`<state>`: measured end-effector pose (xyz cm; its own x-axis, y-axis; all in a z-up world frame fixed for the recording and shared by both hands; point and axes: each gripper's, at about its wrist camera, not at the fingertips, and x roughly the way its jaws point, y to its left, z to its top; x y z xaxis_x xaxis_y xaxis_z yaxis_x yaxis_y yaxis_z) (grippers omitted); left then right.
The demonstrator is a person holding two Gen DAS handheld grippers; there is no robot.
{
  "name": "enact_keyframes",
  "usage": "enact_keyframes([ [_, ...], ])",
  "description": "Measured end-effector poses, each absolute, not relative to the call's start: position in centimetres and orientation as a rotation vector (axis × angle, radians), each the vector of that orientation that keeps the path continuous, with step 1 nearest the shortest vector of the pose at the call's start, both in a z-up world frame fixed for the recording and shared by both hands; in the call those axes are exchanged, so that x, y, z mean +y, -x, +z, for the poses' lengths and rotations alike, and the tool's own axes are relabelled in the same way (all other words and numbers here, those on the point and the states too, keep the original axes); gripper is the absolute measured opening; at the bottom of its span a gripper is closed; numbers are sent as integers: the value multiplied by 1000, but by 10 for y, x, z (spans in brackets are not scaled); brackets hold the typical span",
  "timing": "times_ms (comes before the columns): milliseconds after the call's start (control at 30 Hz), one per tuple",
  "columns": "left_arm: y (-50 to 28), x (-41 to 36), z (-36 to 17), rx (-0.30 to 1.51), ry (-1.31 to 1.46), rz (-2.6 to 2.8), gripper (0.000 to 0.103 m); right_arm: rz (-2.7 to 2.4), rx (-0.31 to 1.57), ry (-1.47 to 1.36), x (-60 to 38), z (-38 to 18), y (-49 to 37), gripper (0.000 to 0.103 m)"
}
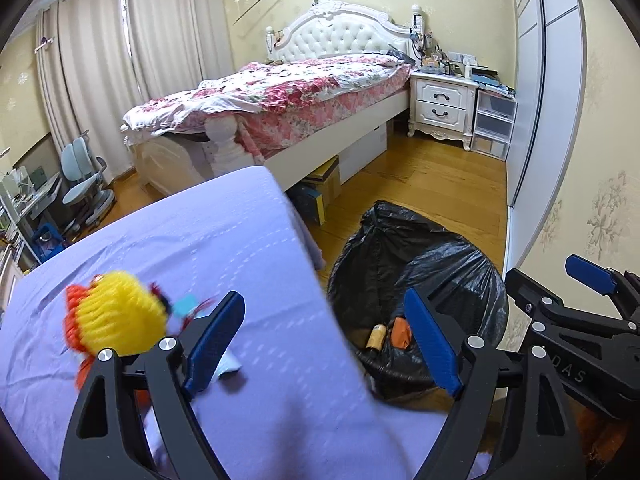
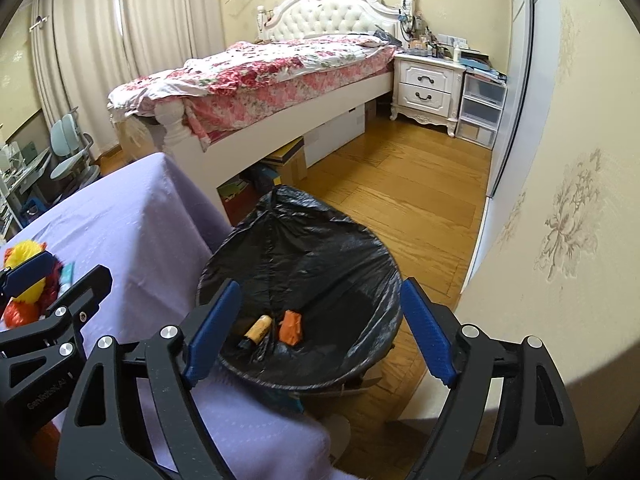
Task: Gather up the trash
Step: 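Grasp the white tissue bundle with the left gripper while the right grasps crumpled paper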
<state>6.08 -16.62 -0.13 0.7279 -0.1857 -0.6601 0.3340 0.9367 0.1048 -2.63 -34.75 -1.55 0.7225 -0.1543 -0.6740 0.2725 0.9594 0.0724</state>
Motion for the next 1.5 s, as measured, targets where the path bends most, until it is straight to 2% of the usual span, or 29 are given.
enact_keyframes([
  [300,-21,-85,2,693,-191,-141,82,-106,721,-163,-279,-11,60,81],
  [433,-13,-46,1,712,-140,-74,84,-40,718,-129,-241,-14,70,86],
  [600,-9,-17,-19,757,-112,-52,85,15,736,-73,-204,-22,71,86],
  [1067,-29,1,-41,850,-65,-49,85,-4,768,-30,-189,-28,67,86],
  [1300,-15,30,-43,829,-105,51,86,19,772,-35,-186,-26,69,86],
  [1500,-19,25,-39,795,-123,39,85,40,765,-27,-178,-21,68,86],
])
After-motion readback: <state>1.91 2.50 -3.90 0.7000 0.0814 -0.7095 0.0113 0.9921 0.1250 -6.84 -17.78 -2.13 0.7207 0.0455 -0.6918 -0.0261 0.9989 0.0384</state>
